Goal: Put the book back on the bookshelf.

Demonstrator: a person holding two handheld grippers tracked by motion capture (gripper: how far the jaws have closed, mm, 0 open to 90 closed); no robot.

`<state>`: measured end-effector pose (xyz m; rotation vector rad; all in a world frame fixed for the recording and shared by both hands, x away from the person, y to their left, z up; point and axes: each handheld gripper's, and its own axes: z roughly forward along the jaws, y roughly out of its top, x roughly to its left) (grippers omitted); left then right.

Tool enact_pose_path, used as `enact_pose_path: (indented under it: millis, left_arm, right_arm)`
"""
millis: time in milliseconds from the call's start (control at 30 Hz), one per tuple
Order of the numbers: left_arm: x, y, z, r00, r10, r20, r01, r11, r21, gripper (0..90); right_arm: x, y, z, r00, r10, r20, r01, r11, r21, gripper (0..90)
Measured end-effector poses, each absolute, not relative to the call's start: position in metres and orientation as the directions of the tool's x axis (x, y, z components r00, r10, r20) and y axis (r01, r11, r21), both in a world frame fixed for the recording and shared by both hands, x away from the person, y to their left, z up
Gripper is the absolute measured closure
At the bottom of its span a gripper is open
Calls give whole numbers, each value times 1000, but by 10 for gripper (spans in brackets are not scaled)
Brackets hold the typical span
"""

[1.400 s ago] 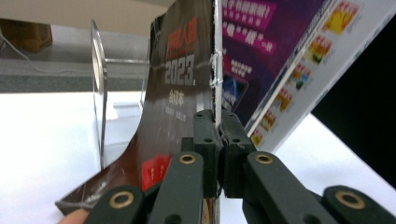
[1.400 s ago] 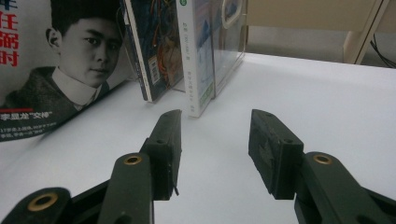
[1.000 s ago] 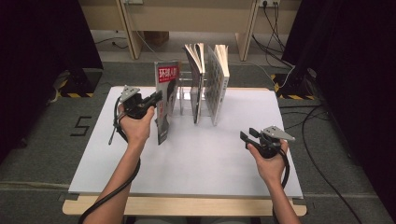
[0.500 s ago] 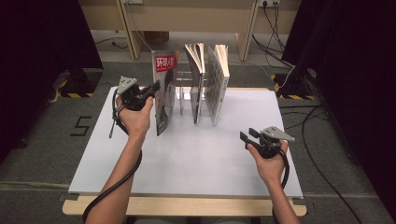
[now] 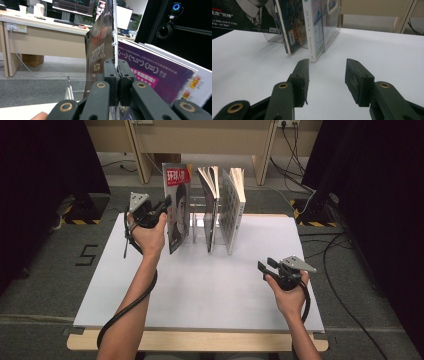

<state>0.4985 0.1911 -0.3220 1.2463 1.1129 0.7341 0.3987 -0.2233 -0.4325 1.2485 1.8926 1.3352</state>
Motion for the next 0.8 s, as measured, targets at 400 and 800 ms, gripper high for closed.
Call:
enact_pose_path:
  millis: [400, 800]
  left_arm:
    - [520, 190, -334, 280, 939, -200, 89, 182, 979, 872]
    - [504, 196, -353, 250, 963, -97, 19, 95, 995, 868]
  right_arm:
    - [399, -224, -434, -451, 885, 112, 398, 87, 913, 549]
    - [399, -225, -436, -452, 885, 111, 400, 90, 912, 550]
